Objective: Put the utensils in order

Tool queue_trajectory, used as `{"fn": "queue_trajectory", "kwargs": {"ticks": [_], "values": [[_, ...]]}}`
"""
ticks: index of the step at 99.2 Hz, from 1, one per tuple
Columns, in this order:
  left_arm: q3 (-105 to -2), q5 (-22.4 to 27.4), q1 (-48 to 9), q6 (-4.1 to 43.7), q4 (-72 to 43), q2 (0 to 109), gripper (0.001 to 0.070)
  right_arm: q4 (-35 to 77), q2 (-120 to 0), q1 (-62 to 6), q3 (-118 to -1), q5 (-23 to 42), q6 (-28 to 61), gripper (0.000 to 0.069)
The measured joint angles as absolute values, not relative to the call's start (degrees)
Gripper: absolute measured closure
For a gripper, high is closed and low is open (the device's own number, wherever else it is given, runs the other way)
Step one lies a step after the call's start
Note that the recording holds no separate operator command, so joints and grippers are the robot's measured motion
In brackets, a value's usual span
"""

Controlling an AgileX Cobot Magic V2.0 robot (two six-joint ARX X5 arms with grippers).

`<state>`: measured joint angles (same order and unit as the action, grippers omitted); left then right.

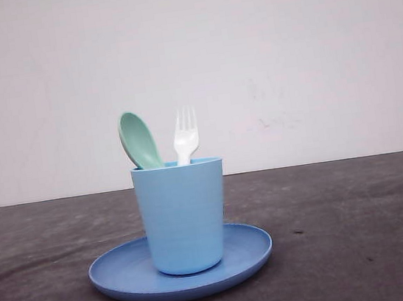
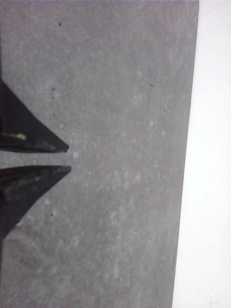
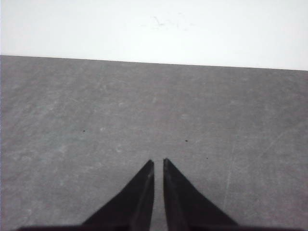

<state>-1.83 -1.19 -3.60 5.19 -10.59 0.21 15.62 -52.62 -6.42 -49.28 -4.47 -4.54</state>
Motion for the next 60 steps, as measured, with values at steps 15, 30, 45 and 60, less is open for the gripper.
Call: {"fn": "queue_trajectory", "kwargs": {"ticks": [15,30,45,60], "values": [[-1.83,-1.17,-3.62,5.19,-10.57,0.21,0.0686,11.86,-51.94,-6.76,-48.14,-4.29,-4.54,0.0656],[-1.83,-1.19,-3.60,5.21,-10.57,0.21,0.0686,4.14,-43.92,-6.68,-39.48,-1.19,-3.62,0.0656],[-1.83,-1.19,-3.60,5.21,-10.57,0.21,0.0686,3.99,-32.08,-5.15,-28.53,-1.06,-3.09,0.0656],[-1.83,-1.19,-3.62,5.21,-10.57,0.21,0.0686,8.71,-19.84,-2.79,-19.20,-1.06,-2.96,0.0656]]}}
